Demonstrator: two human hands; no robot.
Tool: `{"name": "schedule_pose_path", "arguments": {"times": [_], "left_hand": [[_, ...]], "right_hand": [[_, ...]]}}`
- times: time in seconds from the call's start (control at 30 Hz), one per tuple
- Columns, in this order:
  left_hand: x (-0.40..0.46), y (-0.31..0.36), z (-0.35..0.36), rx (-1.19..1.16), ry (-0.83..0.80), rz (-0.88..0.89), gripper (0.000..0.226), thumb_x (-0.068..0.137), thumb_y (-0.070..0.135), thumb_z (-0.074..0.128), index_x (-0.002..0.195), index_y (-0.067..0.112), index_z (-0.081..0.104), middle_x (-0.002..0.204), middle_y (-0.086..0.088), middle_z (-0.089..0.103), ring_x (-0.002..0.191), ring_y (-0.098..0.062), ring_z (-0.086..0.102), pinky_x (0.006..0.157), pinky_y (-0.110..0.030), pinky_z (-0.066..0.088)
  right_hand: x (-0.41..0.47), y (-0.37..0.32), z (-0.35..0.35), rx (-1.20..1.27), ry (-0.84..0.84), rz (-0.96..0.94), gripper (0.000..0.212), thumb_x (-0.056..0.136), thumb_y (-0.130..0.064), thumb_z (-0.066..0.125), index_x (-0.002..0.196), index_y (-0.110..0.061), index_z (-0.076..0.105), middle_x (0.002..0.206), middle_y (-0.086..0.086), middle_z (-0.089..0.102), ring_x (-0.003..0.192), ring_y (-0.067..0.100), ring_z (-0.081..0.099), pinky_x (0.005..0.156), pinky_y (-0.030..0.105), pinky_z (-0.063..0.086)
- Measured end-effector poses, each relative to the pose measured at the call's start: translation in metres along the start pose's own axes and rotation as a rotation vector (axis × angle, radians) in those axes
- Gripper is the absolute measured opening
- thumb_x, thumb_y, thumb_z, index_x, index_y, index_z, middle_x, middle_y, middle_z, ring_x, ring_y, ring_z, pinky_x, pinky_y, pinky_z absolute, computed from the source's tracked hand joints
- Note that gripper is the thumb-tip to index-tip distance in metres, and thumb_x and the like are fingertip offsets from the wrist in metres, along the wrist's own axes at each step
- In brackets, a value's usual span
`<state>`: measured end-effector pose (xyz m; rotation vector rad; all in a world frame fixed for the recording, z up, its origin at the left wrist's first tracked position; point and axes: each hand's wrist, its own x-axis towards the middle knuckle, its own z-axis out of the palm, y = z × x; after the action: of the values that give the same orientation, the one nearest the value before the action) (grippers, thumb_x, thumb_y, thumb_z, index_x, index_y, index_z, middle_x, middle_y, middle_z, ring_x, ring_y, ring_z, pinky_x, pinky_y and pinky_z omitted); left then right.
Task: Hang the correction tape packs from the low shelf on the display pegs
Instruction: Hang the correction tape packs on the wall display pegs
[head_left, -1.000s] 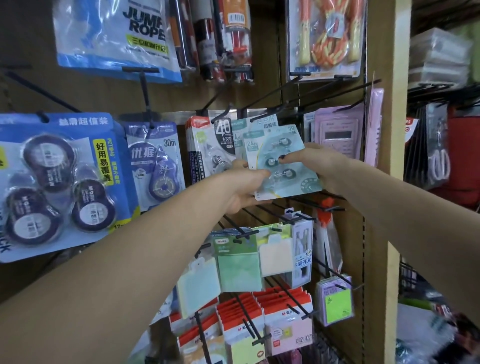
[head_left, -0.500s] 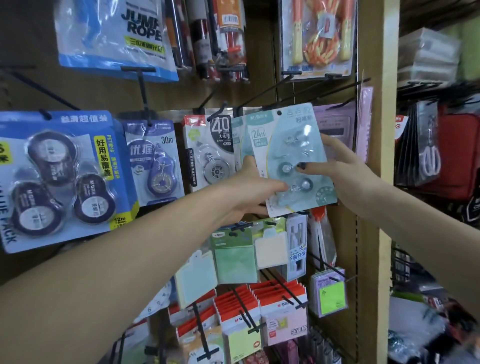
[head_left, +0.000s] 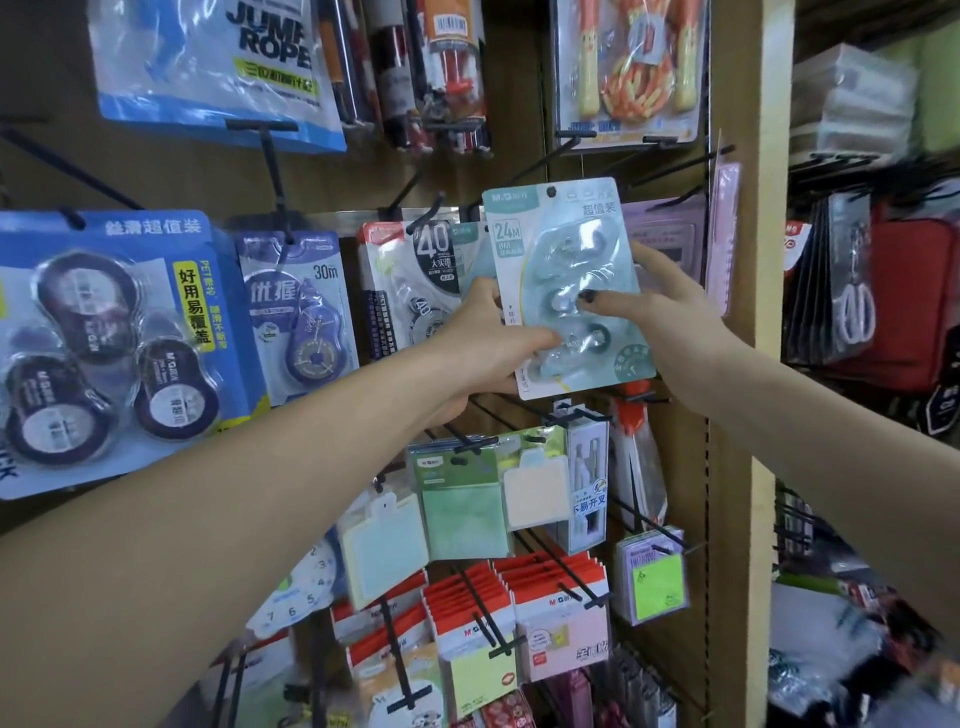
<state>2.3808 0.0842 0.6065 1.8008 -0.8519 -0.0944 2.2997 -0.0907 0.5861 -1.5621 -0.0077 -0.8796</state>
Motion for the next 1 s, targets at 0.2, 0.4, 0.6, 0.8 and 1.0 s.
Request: {"name": "schedule_pose_path", "arguments": {"times": [0.2, 0.4, 0.6, 0.8, 1.0], "left_hand": [[0.006, -0.003, -0.005, 0.034, 0.039, -0.023, 0.050, 0.091, 0.022, 0.077, 0.131, 0.022, 0.047, 0.117, -0.002, 0.067, 0.109, -0.019, 0.072, 0.094, -0.047, 0.063], [0.039, -0.029, -0.016, 0.100, 0.110, -0.075, 0.084, 0.054, 0.045, 0.074, 0.132, 0.022, 0.055, 0.122, -0.002, 0.072, 0.107, -0.023, 0.074, 0.088, -0.047, 0.065], [0.044, -0.043, -0.018, 0.093, 0.133, -0.133, 0.068, 0.064, 0.036, 0.069, 0.125, 0.008, 0.059, 0.117, -0.016, 0.073, 0.102, -0.032, 0.077, 0.085, -0.051, 0.066], [0.041, -0.049, -0.020, 0.170, 0.120, -0.170, 0.086, 0.069, 0.043, 0.076, 0.143, 0.018, 0.040, 0.130, -0.009, 0.065, 0.115, -0.029, 0.069, 0.099, -0.049, 0.060], [0.018, -0.038, -0.022, 0.150, 0.074, -0.156, 0.073, 0.088, 0.034, 0.074, 0.146, 0.018, 0.033, 0.132, -0.008, 0.055, 0.126, -0.027, 0.061, 0.109, -0.045, 0.053]], "right_hand": [[0.014, 0.003, 0.011, -0.053, -0.001, 0.084, 0.054, 0.085, -0.018, 0.079, 0.131, -0.035, 0.058, 0.114, -0.006, 0.072, 0.101, 0.022, 0.074, 0.079, 0.040, 0.063], [0.042, 0.012, 0.033, -0.125, -0.074, 0.162, 0.038, 0.088, -0.022, 0.077, 0.116, -0.043, 0.062, 0.118, -0.002, 0.072, 0.105, 0.026, 0.072, 0.094, 0.048, 0.060], [0.068, 0.028, 0.049, -0.176, -0.113, 0.192, 0.047, 0.090, -0.024, 0.076, 0.128, -0.044, 0.059, 0.123, -0.001, 0.071, 0.107, 0.026, 0.072, 0.097, 0.049, 0.059], [0.080, 0.035, 0.056, -0.236, -0.097, 0.201, 0.049, 0.090, -0.025, 0.075, 0.131, -0.042, 0.055, 0.126, 0.001, 0.069, 0.110, 0.028, 0.070, 0.100, 0.051, 0.057], [0.075, 0.035, 0.057, -0.408, -0.055, 0.136, 0.070, 0.088, -0.038, 0.073, 0.150, -0.038, 0.039, 0.136, -0.001, 0.065, 0.119, 0.029, 0.065, 0.106, 0.050, 0.052]]}}
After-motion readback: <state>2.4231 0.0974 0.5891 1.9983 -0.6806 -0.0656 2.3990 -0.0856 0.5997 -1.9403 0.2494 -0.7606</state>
